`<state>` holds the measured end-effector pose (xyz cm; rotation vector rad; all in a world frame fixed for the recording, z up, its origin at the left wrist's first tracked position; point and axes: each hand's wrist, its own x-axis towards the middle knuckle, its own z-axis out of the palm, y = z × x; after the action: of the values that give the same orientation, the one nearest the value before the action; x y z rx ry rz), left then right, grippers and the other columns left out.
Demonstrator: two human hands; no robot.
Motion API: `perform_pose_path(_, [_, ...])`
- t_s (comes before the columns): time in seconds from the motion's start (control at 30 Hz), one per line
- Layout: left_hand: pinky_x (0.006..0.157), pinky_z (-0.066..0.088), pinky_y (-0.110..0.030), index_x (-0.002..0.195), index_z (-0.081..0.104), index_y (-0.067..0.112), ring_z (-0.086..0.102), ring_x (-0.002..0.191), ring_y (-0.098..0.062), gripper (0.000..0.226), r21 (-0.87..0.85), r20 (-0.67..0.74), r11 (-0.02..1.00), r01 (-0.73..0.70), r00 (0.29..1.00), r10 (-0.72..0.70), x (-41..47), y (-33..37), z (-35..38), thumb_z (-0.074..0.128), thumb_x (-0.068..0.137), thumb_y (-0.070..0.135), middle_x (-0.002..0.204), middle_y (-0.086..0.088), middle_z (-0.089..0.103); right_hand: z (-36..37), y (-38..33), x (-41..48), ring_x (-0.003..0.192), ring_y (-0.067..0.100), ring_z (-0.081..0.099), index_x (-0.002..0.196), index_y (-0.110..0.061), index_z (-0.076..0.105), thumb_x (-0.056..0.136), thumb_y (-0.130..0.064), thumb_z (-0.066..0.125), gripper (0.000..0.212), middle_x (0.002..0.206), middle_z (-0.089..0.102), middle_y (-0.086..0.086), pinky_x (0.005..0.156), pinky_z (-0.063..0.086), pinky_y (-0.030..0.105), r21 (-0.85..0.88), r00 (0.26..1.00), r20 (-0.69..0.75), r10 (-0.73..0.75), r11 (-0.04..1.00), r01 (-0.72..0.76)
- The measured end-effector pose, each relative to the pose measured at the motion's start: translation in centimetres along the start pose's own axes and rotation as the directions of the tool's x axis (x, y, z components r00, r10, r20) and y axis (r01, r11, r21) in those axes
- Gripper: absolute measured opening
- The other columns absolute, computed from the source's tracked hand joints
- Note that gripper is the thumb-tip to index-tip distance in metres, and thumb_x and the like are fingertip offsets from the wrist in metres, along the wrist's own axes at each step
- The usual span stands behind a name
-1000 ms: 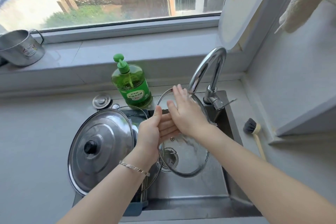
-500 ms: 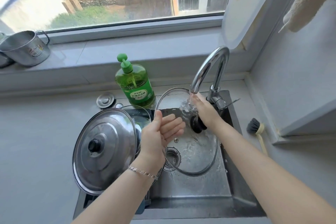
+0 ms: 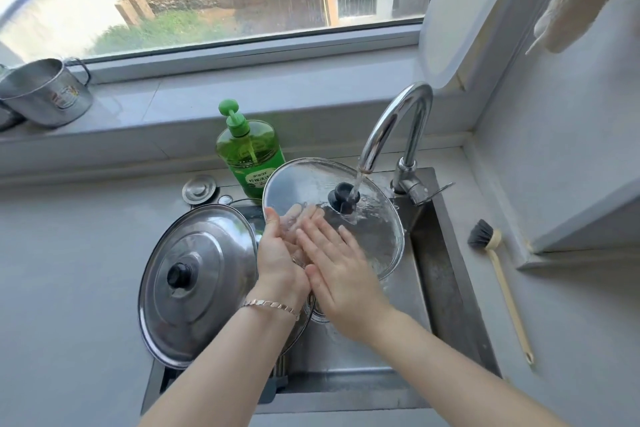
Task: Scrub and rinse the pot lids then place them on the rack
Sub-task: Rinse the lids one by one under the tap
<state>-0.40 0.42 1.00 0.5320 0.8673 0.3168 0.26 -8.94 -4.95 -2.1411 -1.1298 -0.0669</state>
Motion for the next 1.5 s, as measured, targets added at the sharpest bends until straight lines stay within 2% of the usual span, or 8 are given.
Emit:
perform_pose_path(0.1, [0.081,0.052,-0.035,0.095,0.059,0.003,0.066,0.089,-0.027,0.044,-0.051,-0.011,0.999,-0.007,1.0,0.007,0.2,0.8,-0.6,0.042,0.096,0.044,0.095,-0.018,0.068,-0.7,3.0,-1.6,0.14,0.015,0.023,0.142,-0.019,0.031,0.101,-0.041,0.017,0.049,0.149,0.032,-0.002,0.116,0.01,0.033,-0.033,0.985,0.127,-0.121,0.992,0.126])
perform_pose_path(0.23, [0.079,0.056,-0.033,0.095,0.059,0.0,0.068,0.083,-0.027,0.044,0.037,0.002,0.999,-0.04,0.999,0.04,0.3,1.7,-1.4,0.041,0.098,0.04,0.089,-0.018,0.07,-2.3,5.2,-2.8,0.137,0.0,0.023,0.142,-0.018,0.036,0.096,-0.049,0.028,0.056,0.145,0.03,-0.019,0.116,0.015,0.029,0.28,0.941,0.171,0.291,0.902,-0.33])
perform_pose_path(0.33, [0.073,0.058,-0.031,0.097,0.059,-0.002,0.072,0.073,-0.024,0.044,0.137,0.026,0.989,-0.057,0.998,0.053,0.0,2.1,-1.6,0.041,0.098,0.038,0.078,-0.016,0.073,-4.0,4.3,0.3,0.088,0.008,0.056,0.121,-0.03,0.05,0.095,-0.035,0.048,0.027,0.098,0.058,-0.004,0.083,0.045,0.028,0.404,0.878,0.08,0.472,0.79,-0.461])
perform_pose_path(0.5, [0.074,0.058,-0.031,0.095,0.061,0.0,0.072,0.074,-0.022,0.043,0.256,0.106,0.963,-0.088,0.992,0.062,-1.0,1.6,-0.9,0.041,0.098,0.038,0.08,-0.013,0.073,-4.9,3.2,5.0,0.041,0.011,0.048,0.092,-0.026,0.048,0.082,-0.043,0.066,0.027,0.066,0.055,-0.002,0.04,0.038,0.019,0.493,0.777,0.211,0.593,0.622,-0.609])
perform_pose_path(0.93, [0.071,0.058,-0.033,0.092,0.061,-0.001,0.072,0.067,-0.023,0.044,0.289,0.091,0.955,-0.073,0.995,0.048,-0.3,3.9,-0.9,0.044,0.096,0.04,0.075,-0.015,0.073,-5.3,4.1,4.7,0.058,0.014,0.069,0.093,-0.008,0.059,0.092,-0.004,0.05,0.01,0.07,0.07,0.011,0.048,0.053,0.017,0.794,0.655,0.604,0.455,-0.271,-0.544])
perform_pose_path(1.17, [0.069,0.058,-0.031,0.092,0.061,0.0,0.071,0.066,-0.022,0.043,0.299,0.066,0.952,-0.07,0.996,0.052,0.1,3.2,-0.2,0.044,0.097,0.039,0.074,-0.013,0.072,-4.1,3.7,6.4,0.035,0.004,0.052,0.092,-0.012,0.059,0.084,-0.034,0.064,0.024,0.049,0.062,0.002,0.034,0.039,0.013,0.755,0.503,0.517,0.693,-0.092,-0.649])
perform_pose_path(1.37, [0.065,0.058,-0.031,0.09,0.062,0.001,0.071,0.063,-0.022,0.042,0.394,0.034,0.919,-0.023,0.999,0.01,0.7,2.5,-0.4,0.046,0.096,0.039,0.074,-0.014,0.072,-4.1,5.2,4.4,0.045,0.012,0.063,0.097,-0.005,0.059,0.099,-0.027,0.043,0.027,0.058,0.067,0.008,0.039,0.047,0.017,0.717,0.527,0.566,0.634,-0.062,-0.695])
perform_pose_path(1.5, [0.06,0.058,-0.028,0.086,0.062,0.002,0.069,0.07,-0.023,0.037,0.573,-0.01,0.819,0.044,0.999,-0.047,1.1,0.5,0.6,0.051,0.095,0.036,0.082,-0.017,0.07,-5.7,8.5,2.2,0.06,0.018,0.065,0.1,-0.004,0.061,0.099,-0.019,0.044,0.023,0.073,0.068,0.011,0.051,0.053,0.021,0.409,0.411,0.553,0.725,0.194,-0.892])
